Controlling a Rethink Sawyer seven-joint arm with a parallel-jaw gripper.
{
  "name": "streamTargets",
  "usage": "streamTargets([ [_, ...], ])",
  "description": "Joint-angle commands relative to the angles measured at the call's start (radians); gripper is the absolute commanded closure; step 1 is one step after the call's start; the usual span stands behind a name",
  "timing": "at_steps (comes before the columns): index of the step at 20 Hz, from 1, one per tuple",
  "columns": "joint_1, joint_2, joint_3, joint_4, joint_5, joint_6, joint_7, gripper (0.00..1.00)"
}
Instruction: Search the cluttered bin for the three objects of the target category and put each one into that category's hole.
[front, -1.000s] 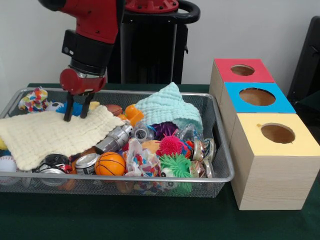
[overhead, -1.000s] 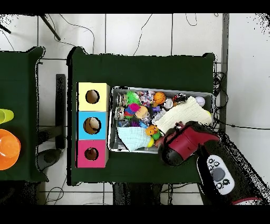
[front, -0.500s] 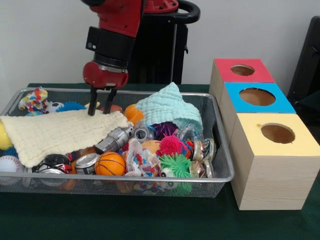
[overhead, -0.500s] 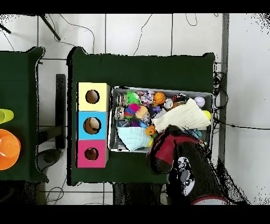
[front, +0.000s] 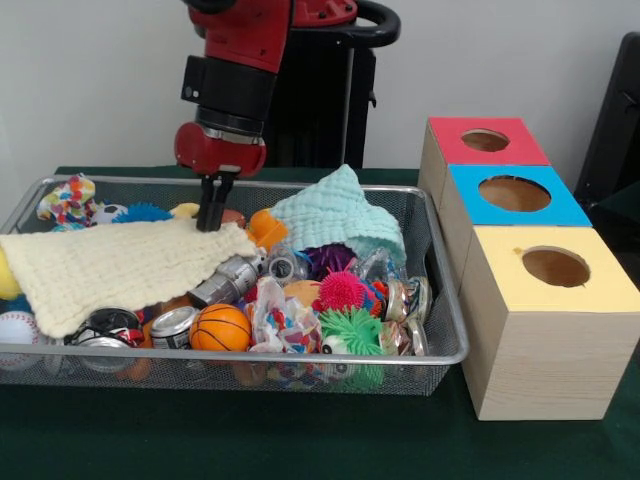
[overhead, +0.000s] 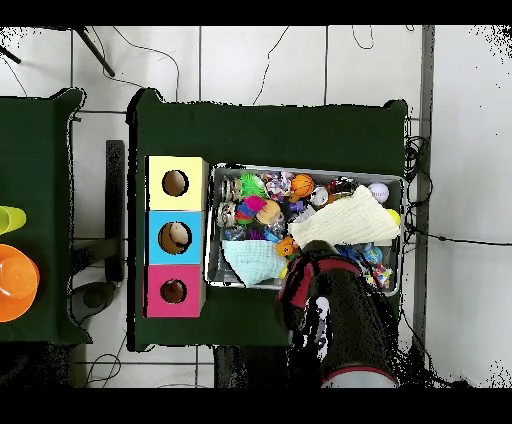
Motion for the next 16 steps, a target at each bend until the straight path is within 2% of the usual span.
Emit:
streamTargets([
  [1, 0.056, 0.071, -0.119, -0.133, -0.084, -0.077, 0.294, 1.0],
  [4, 0.08, 0.087, -0.143, -0.153, -0.075, -0.086, 0.301, 1.0],
  [6, 0.039, 0.092, -0.121, -0.112, -0.008, -0.105, 0.194, 1.0],
  [8, 0.015, 0.076, -0.098, -0.093, 0.024, -0.126, 0.147, 1.0],
  [11, 0.027, 0.08, -0.105, -0.108, 0.026, -0.108, 0.159, 1.0],
  [12, 0.045, 0.084, -0.121, -0.124, 0.03, -0.122, 0.172, 0.0],
  [16, 0.095, 0.102, -0.167, -0.164, 0.031, -0.135, 0.214, 0.0],
])
